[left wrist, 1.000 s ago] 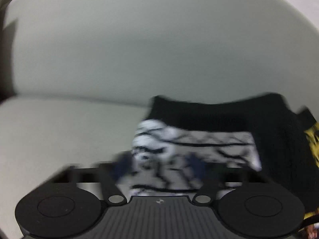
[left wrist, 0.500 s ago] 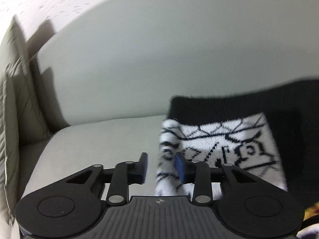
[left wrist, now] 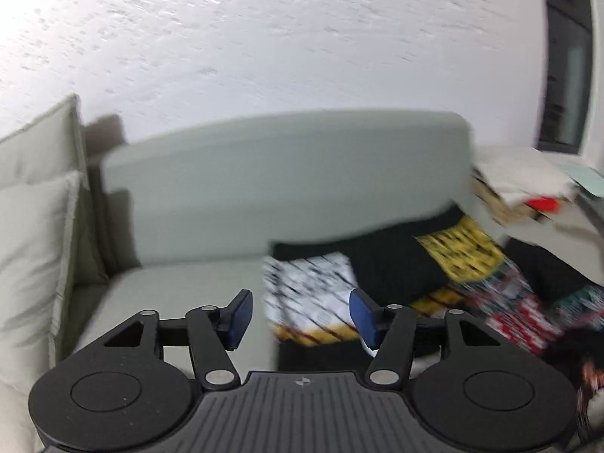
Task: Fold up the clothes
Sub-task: 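Pull the hem with the right gripper to spread the sweater flat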
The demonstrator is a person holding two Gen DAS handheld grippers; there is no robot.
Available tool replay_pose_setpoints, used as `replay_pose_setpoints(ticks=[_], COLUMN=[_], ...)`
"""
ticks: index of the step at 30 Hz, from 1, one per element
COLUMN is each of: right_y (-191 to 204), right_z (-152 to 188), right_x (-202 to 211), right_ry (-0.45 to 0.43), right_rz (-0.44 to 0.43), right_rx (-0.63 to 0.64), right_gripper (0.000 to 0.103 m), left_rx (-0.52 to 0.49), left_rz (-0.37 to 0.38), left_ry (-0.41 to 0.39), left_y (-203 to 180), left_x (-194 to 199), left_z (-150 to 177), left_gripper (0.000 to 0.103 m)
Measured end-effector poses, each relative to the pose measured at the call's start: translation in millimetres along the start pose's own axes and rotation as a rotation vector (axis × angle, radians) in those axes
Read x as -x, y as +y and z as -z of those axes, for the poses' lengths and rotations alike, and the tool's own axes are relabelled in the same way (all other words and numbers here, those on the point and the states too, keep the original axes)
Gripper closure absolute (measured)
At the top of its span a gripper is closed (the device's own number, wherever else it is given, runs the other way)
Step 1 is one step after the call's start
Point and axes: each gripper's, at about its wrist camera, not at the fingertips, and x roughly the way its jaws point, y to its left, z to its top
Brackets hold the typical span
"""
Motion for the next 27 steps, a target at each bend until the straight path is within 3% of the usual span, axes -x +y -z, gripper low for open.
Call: replay_pose_setpoints(ticks=[5, 10, 14, 21, 22, 23, 25, 27], right_y=[-72.9, -131.0, -160.1, -164.9, -162.4, -156.4, -144.0, -135.0], right_z=[27.4, 46.0, 37.4, 27.2, 25.9, 25.8, 26.4, 25.3], right_x=[-16.4, -63.4, -114.7, -179.7, -184.8, -185.1, -181.3, -160.1], right_ry=[0.115, 0.191, 0.219, 0.287, 0.292, 0.299, 0.292, 0.203], right_rz=[0.077, 0.14, 0.136, 0.065, 0.055, 0.068, 0.107, 0.112], right_rx=[-0.138, -0.181, -0.184, -0.159, -0.152, -0.123, -0.065, -0.056], right_gripper=[0.044, 0.049, 0.049, 0.056, 0.065, 0.093, 0.095, 0.095], left_rx=[0.002, 0.001, -0.01, 0.003, 0.011, 0.017, 0.023, 0.026], left_rz=[0.119, 0.234, 0.266, 0.229, 0.226, 0.224, 0.221, 0.218], left_ry=[0.119, 0.235, 0.273, 0.253, 0.254, 0.255, 0.253, 0.238], left_y=[-59.6, -118.3, -144.8, -133.2, -131.1, -129.4, -127.1, -125.2], left_x=[-18.5, -36.5, -41.0, -36.0, -35.7, -34.7, -31.5, -25.9], left_z=[43.0, 84.5, 100.0, 90.8, 90.4, 89.8, 88.8, 88.0], left_gripper=[0.048, 0.051, 0.051, 0.05, 0.05, 0.05, 0.05, 0.05])
